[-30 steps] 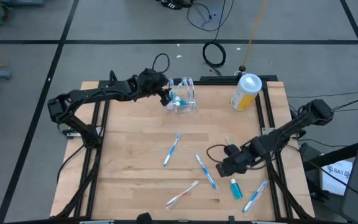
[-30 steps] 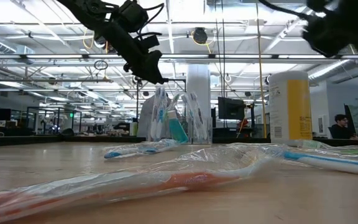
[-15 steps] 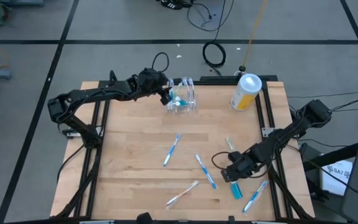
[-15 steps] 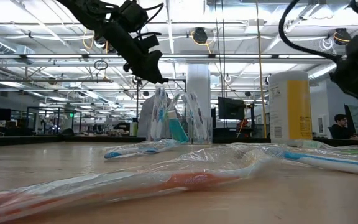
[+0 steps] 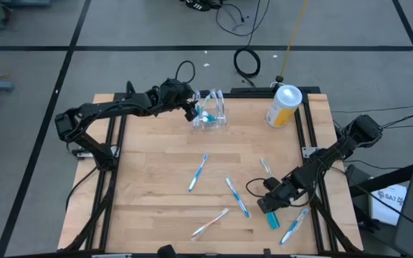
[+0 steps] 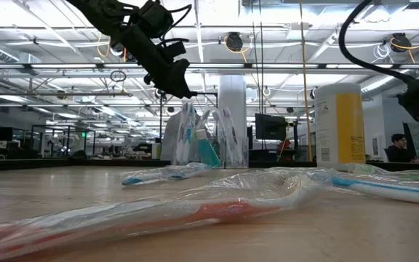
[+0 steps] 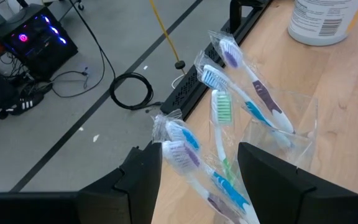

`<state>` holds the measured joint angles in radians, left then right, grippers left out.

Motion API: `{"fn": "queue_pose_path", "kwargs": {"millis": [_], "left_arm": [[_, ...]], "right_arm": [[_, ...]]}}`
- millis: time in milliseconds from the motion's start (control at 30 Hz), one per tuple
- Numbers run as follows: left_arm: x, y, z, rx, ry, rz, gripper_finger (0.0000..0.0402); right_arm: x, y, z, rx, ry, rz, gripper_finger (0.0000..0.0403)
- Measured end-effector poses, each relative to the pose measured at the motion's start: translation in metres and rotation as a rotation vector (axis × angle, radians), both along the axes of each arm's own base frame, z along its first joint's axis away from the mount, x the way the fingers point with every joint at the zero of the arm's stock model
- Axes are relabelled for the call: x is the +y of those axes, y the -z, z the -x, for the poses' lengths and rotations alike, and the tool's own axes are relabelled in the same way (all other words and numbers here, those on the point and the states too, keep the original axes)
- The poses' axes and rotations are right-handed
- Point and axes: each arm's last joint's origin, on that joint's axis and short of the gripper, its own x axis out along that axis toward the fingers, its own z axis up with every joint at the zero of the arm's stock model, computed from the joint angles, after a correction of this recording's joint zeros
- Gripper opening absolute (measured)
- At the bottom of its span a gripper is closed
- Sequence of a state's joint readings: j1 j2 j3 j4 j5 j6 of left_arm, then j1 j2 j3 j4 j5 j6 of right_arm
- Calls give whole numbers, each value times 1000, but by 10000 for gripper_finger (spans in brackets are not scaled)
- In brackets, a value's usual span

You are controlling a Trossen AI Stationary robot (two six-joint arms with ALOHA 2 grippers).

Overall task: Pick & Place toothbrushing station
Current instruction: Put the mouthwash into the transparent organizer

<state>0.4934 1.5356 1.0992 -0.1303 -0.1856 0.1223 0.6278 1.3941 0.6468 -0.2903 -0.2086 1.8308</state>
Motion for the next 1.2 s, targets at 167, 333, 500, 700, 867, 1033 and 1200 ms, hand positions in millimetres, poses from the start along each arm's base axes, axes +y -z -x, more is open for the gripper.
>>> {"fn": "queue_pose_path", "kwargs": {"millis": [167, 333, 500, 700, 867, 1033, 1200], "left_arm": [[0, 0, 0, 0, 0, 0, 218], [0, 0, 0, 0, 0, 0, 218], [0, -1, -1, -12, 0, -6, 218], [1, -3, -1, -33, 0, -17, 218], [1, -3, -2, -33, 1, -19, 218], [0, -5, -1, -23, 11, -34, 218], [-3, -21, 14, 26, -90, -132, 218]], "right_arm": [[1, 0, 2, 8, 3, 3, 126], [1, 0, 0, -45, -3, 45, 88], [-2, -3, -9, -173, 42, 105, 83], [-18, -15, -32, -486, -44, 307, 90], [-47, -16, -46, -570, -126, 642, 90], [-85, -25, -63, -602, -127, 1034, 90], [-120, -49, -84, -728, -203, 1333, 91]]}}
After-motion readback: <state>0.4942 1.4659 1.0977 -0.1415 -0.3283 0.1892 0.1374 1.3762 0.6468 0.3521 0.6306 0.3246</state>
